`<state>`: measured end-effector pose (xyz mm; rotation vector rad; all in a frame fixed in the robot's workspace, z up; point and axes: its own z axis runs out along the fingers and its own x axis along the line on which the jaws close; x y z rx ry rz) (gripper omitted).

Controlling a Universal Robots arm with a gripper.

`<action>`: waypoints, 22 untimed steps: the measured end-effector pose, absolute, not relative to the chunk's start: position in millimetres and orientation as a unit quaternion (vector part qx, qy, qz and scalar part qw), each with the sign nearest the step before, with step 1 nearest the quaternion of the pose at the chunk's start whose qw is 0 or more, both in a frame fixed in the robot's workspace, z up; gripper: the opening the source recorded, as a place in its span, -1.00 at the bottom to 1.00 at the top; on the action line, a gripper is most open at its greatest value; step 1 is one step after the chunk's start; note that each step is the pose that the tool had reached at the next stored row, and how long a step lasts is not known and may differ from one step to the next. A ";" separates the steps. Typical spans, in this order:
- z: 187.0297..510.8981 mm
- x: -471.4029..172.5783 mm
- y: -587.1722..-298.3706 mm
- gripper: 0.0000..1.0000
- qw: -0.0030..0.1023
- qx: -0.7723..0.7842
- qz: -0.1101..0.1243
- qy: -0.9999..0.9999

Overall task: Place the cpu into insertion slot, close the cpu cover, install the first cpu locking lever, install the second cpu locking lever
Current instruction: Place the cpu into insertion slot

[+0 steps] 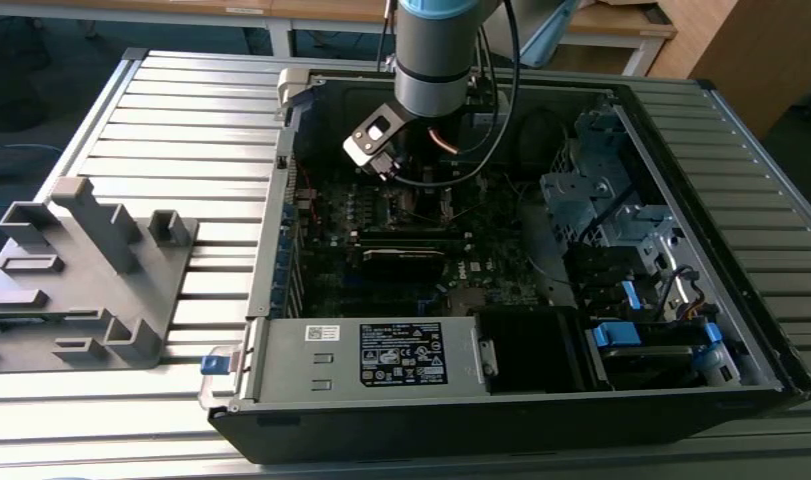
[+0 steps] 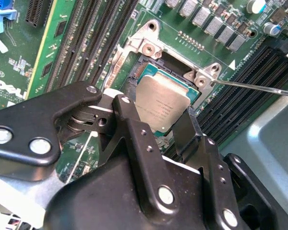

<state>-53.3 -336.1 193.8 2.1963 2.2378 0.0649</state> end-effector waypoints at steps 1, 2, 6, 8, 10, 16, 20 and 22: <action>193.8 -53.3 -336.1 0.08 0.003 0.700 0.021 0.714; 193.8 -53.3 -336.1 0.08 0.003 0.700 0.021 0.714; 195.3 -53.4 -336.1 0.08 0.003 0.700 0.021 0.713; 196.2 -53.4 -336.1 0.08 0.003 0.700 0.021 0.713; 196.2 -53.3 -336.1 0.08 0.003 0.700 0.021 0.713; 195.4 -53.4 -336.3 0.08 0.003 0.702 0.020 0.712; 195.0 -53.4 -336.3 0.08 0.003 0.703 0.020 0.711; 194.9 -53.4 -336.3 0.08 0.003 0.703 0.020 0.711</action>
